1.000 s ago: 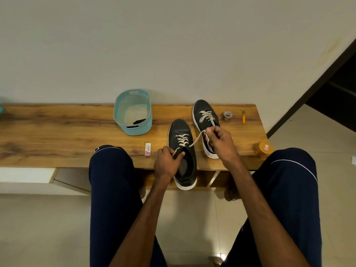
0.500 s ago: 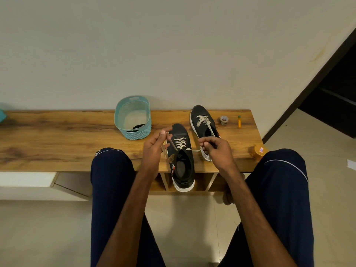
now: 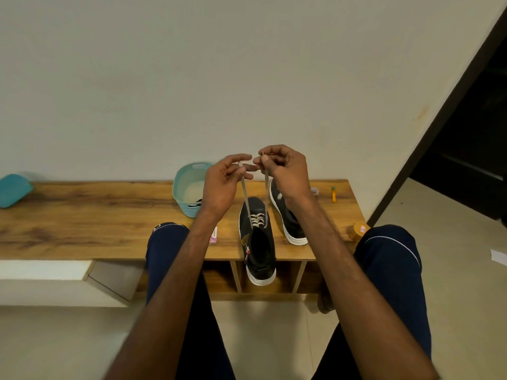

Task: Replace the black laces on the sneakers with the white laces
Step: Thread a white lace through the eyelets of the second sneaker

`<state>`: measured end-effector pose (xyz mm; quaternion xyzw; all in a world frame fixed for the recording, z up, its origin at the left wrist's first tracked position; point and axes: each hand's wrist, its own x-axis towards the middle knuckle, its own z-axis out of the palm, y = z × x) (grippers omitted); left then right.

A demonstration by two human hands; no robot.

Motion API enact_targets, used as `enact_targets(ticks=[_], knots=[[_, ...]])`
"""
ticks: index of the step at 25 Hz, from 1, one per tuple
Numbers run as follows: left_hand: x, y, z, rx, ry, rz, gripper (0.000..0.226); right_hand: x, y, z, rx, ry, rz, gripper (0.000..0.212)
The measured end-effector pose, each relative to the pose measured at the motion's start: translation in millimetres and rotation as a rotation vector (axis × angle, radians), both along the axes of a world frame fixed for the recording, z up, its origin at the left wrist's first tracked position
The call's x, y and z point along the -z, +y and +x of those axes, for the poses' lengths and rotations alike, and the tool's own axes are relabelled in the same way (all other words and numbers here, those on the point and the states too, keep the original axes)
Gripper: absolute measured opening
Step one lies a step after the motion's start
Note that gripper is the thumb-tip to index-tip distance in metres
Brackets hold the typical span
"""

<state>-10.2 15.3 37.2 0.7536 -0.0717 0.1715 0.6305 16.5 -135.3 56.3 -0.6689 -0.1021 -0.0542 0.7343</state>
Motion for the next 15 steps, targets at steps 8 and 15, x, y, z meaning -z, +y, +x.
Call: enact_targets(ticks=[8,15], knots=[[-3,-4,3,-0.206,0.084,-0.174,0.013,-12,23,6,0.098,-0.005,-0.072,0.018],[-12,-15,1,-0.258,0.086,-0.128,0.002,-14,24,5,0.163,0.022,-0.122,0.010]])
